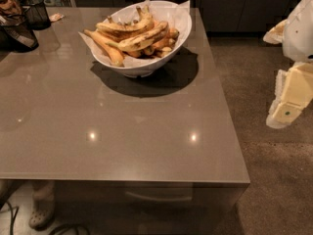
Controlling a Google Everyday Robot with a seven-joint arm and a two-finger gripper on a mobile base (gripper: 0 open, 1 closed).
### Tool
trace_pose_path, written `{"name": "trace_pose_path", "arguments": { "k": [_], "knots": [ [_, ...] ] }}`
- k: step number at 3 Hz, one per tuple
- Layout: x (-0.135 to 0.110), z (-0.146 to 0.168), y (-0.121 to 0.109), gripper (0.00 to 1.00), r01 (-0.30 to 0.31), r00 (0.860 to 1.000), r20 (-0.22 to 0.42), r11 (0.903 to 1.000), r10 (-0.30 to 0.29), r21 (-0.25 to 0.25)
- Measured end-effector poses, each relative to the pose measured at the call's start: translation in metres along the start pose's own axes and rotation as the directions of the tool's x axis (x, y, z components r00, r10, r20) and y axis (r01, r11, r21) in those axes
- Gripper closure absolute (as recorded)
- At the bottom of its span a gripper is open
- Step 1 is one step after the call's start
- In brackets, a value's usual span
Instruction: Pick banana from white bowl
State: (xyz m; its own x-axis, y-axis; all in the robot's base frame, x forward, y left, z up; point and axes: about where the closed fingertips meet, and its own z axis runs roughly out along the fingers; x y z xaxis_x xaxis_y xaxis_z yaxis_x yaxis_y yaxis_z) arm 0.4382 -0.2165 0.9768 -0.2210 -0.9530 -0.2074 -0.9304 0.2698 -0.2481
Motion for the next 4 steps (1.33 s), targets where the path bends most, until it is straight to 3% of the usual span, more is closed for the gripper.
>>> {"name": "trace_pose_path", "arguments": {
  "k": [2, 4],
  "knots": [
    [-0.009, -0.004, -0.007, 0.00, 0.034, 0.999, -0.007, 0.9992, -0.033, 0.020],
    [-0.056, 0.003, -0.034, 0.00, 0.188, 0.982, -0.003, 0.9821, -0.188, 0.015]
  ]
}}
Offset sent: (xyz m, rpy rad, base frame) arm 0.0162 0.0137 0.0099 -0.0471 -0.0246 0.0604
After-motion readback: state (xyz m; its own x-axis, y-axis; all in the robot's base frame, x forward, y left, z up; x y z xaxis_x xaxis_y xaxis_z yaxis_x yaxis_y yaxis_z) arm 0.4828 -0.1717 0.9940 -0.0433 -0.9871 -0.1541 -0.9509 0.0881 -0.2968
